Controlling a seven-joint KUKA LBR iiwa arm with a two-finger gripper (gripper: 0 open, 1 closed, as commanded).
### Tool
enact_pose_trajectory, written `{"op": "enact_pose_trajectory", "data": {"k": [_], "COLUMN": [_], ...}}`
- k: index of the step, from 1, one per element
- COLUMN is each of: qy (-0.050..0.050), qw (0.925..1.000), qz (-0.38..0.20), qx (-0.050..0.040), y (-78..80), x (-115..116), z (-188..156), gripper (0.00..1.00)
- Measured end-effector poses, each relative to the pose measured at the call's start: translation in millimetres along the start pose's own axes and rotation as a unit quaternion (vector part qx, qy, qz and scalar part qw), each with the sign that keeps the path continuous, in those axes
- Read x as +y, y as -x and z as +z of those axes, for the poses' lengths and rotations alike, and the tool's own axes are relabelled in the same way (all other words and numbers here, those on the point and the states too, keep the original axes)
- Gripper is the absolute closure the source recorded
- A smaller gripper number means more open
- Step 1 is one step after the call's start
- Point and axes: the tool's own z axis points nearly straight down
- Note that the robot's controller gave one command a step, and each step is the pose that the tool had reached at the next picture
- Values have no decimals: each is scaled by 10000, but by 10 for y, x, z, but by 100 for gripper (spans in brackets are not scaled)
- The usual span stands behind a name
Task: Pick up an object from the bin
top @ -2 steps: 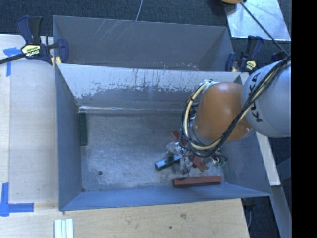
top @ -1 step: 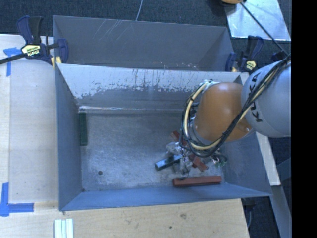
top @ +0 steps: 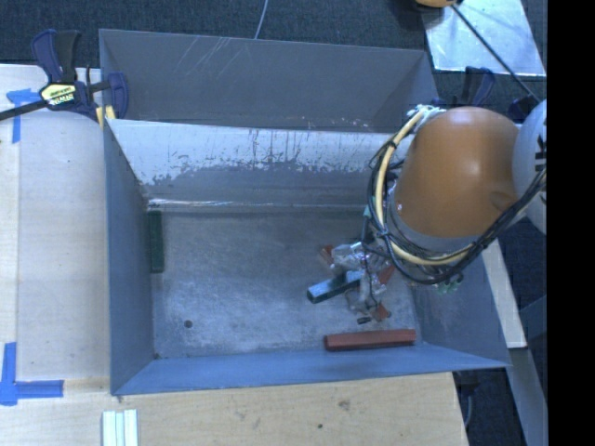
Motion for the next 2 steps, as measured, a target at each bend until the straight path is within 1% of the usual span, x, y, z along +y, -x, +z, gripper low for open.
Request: {"op": "enact_pose_trajectory", "data": {"k": [1, 2], "qy": [1, 0], "qw": [10000, 10000], "qz": [3, 34], "qx": [2, 11], "y": [-1, 103], "x": [0, -92], "z": [1, -960], "gripper": [100, 100]}}
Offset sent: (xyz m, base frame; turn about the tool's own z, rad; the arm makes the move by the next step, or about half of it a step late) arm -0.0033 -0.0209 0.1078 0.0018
